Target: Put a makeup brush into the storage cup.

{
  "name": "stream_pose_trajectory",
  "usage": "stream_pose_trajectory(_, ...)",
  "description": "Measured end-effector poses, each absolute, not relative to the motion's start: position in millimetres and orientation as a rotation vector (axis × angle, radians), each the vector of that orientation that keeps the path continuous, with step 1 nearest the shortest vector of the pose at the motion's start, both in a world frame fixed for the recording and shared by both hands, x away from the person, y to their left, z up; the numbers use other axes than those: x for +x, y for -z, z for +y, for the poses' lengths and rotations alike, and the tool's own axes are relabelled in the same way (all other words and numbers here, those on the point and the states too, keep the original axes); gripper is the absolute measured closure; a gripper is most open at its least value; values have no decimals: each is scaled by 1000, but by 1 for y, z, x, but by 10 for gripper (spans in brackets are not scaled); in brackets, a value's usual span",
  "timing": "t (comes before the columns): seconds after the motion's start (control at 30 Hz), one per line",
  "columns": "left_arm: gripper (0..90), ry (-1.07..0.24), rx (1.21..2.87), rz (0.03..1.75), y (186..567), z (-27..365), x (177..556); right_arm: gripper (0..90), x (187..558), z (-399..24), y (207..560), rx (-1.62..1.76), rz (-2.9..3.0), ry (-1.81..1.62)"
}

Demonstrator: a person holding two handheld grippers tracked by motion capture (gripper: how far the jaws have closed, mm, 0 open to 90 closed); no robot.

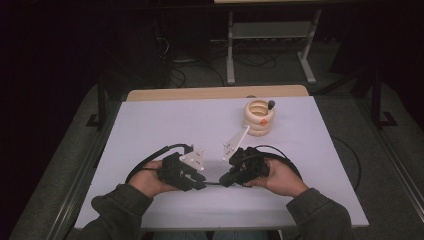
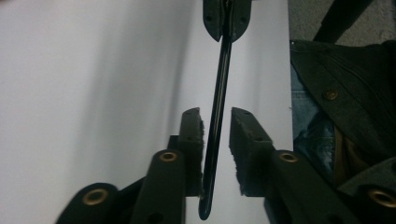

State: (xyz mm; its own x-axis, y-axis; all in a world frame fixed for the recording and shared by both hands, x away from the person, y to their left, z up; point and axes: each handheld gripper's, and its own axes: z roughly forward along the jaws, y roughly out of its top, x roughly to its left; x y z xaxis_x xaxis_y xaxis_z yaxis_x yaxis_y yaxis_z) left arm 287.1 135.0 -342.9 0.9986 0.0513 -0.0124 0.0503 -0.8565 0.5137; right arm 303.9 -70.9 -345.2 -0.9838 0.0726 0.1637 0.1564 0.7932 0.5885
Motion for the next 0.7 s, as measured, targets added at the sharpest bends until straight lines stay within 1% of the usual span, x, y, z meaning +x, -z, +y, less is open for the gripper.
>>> stream_pose_trajectory(0.13,835,10,2620,47,344,134,286,849,303,-69,345,-162,-2846,954)
stream_pose_trajectory(0.33,852,26,2632,21,346,134,284,849,302,-69,344,-154,-2839,966)
stream_pose_trajectory(0.53,857,4,2628,21,347,136,282,835,301,-68,344,-152,-2840,975)
stream_pose_trajectory(0.6,857,-6,2615,38,346,139,282,753,303,-70,345,-165,-2820,1005)
stream_pose_trajectory(0.7,857,-5,2604,54,347,142,283,690,305,-74,346,-210,-2812,1043)
